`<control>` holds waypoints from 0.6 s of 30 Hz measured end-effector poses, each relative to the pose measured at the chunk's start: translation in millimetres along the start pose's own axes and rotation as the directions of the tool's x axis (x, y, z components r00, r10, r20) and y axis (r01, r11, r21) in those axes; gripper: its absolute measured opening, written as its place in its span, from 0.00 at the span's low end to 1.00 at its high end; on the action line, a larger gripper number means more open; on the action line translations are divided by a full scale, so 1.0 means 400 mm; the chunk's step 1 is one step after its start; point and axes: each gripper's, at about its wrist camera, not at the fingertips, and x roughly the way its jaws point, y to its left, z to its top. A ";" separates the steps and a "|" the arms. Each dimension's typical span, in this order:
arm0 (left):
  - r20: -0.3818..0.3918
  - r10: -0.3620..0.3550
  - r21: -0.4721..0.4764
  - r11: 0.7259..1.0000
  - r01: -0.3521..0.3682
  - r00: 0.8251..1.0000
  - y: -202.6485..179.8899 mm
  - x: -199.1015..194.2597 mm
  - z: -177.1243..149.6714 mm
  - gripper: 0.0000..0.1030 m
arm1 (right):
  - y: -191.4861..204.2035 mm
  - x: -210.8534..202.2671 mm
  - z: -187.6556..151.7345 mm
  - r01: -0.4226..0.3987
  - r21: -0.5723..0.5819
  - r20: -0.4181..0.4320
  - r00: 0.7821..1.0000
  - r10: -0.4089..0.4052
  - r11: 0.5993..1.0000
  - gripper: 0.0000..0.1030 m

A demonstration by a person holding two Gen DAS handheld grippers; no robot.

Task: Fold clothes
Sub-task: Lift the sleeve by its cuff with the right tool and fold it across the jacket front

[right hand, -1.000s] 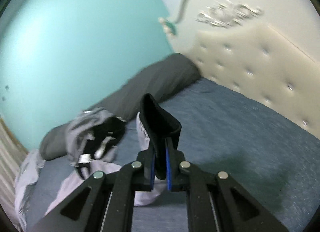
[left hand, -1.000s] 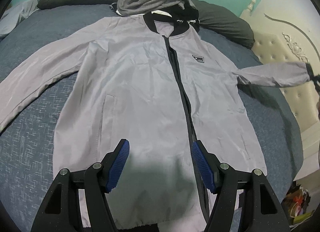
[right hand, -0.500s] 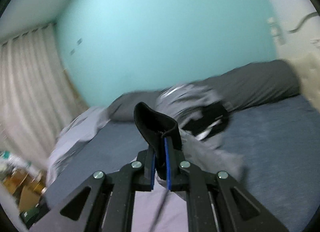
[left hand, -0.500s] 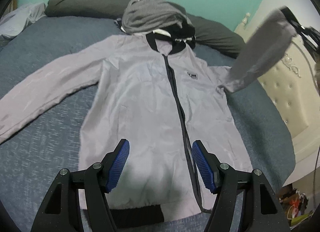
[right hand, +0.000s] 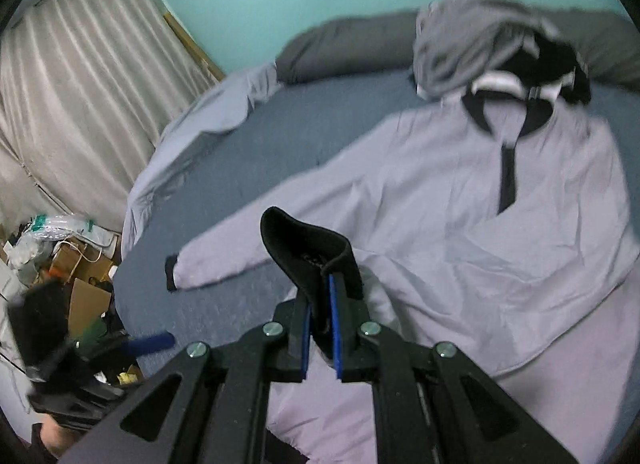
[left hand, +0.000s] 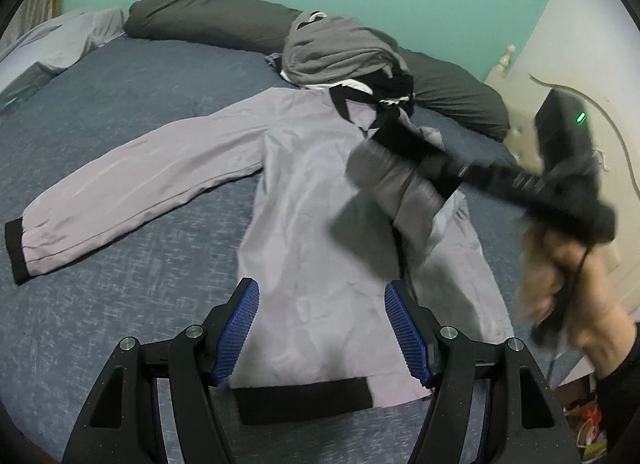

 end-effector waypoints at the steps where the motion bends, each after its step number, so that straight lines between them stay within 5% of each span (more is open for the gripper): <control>1: -0.003 0.004 -0.002 1.000 -0.004 1.000 0.007 0.002 -0.001 0.67 | -0.003 0.019 -0.012 -0.009 0.008 -0.025 1.000 0.009 1.000 0.11; 3: -0.007 0.011 -0.007 1.000 -0.011 1.000 0.018 0.007 -0.001 0.67 | -0.008 0.058 -0.035 -0.027 0.025 -0.074 0.997 0.029 0.999 0.11; 7: -0.022 0.012 -0.013 1.000 -0.012 1.000 0.026 0.034 -0.003 0.67 | -0.042 0.017 -0.049 -0.044 0.040 -0.030 0.998 0.046 0.998 0.16; 9: -0.032 0.005 -0.012 1.000 -0.006 0.999 0.022 0.051 -0.007 0.67 | -0.081 -0.023 -0.057 -0.067 0.089 0.024 0.998 0.065 0.994 0.39; 11: -0.043 -0.001 -0.016 1.000 0.000 0.999 0.014 0.071 -0.010 0.67 | -0.129 -0.070 -0.068 -0.089 0.148 0.083 0.994 0.077 0.985 0.49; 14: -0.052 -0.019 -0.011 1.000 0.018 0.998 -0.005 0.088 -0.012 0.67 | -0.181 -0.109 -0.087 -0.127 0.218 0.133 0.986 0.099 0.968 0.49; 18: -0.062 -0.021 0.011 1.000 0.021 0.998 -0.029 0.106 -0.008 0.67 | -0.250 -0.159 -0.124 -0.076 0.274 0.161 0.986 0.032 0.959 0.49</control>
